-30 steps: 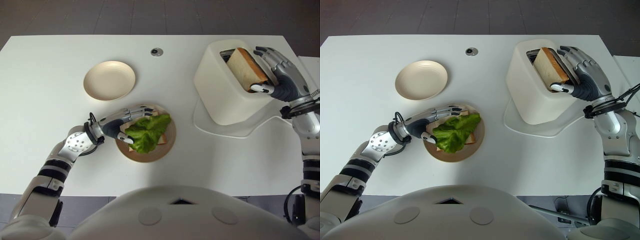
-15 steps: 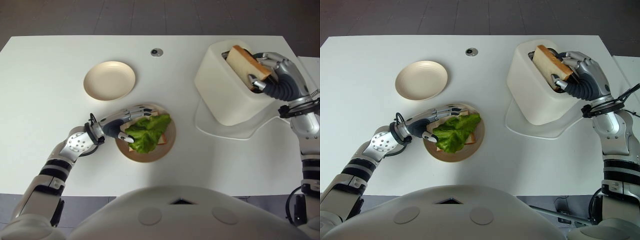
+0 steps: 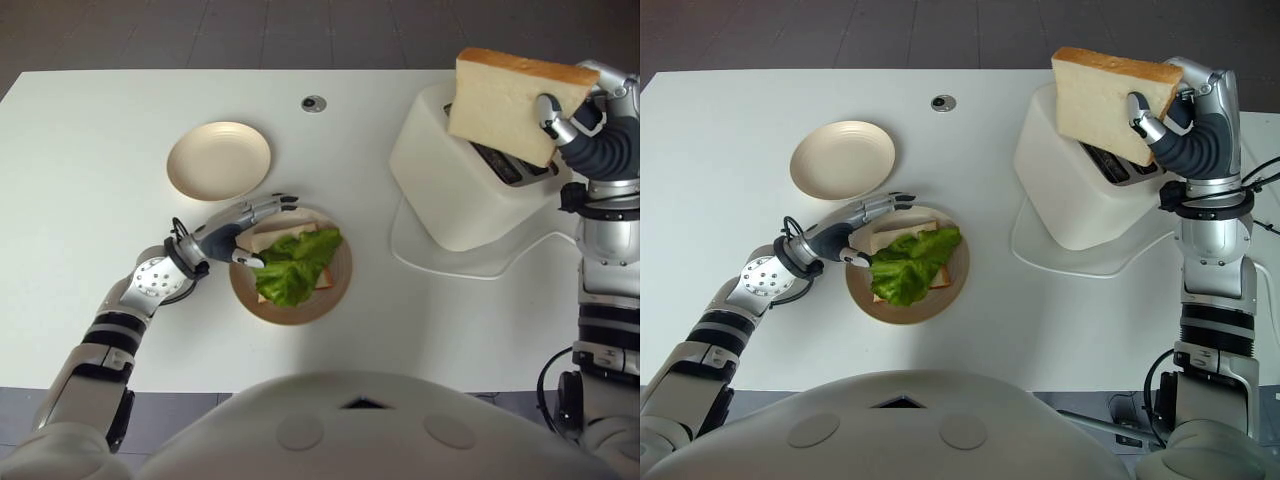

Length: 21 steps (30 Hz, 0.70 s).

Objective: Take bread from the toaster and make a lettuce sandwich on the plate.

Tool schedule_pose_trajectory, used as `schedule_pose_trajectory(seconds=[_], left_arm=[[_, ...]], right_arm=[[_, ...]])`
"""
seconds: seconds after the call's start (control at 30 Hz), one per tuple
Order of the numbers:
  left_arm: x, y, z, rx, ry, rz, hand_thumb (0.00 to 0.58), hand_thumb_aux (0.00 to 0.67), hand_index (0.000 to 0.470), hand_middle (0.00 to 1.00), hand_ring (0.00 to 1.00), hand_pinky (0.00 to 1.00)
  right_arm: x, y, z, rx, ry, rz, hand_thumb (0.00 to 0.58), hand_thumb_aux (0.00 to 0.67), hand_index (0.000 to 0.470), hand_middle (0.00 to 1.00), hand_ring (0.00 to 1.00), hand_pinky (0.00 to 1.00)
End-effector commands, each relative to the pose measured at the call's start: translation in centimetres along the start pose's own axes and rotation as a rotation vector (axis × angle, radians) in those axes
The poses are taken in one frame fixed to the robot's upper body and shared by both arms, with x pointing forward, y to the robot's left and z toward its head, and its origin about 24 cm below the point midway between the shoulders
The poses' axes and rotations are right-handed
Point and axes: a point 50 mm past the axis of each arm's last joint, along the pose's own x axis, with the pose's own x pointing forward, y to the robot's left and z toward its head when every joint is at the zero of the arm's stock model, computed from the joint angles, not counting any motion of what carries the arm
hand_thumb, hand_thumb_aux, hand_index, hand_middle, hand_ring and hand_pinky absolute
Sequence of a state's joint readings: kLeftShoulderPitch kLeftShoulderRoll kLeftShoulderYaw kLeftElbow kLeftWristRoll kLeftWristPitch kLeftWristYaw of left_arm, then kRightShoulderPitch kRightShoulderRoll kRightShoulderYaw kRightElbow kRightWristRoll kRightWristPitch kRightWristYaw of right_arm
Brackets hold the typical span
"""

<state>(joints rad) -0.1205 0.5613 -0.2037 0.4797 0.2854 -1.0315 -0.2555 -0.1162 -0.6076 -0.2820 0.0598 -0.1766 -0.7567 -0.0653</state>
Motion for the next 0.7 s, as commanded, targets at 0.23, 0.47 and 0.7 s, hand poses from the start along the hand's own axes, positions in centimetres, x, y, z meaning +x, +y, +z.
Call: schedule_pose_trajectory(seconds=[0.23,0.47,0.7], left_arm=[[0.2,4.1,1.5,-0.133,-0.175,0.346,0.000,0.000,0.000,0.00,0.00,0.00],[-1.0,6.2,4.0,-0.365,-0.418,0.483,0.000,0.000,0.000,0.00,0.00,0.00],[-1.6,5.8,4.8,-0.435,-0.508,0.389,0.000,0.000,0.000,0.00,0.00,0.00]], right_arm=[[-0.1,3.4,3.3,0.636,-0.043,0.121,0.580,0.670,0.470,1.00,1.00,1.00],[-1.9,10.8,5.5,1.005,0.085,0.407,0.580,0.670,0.470,1.00,1.00,1.00],[-5.4,18.9,6.6,1.153,0.340,0.545,0.580,0.670,0.470,1.00,1.00,1.00]])
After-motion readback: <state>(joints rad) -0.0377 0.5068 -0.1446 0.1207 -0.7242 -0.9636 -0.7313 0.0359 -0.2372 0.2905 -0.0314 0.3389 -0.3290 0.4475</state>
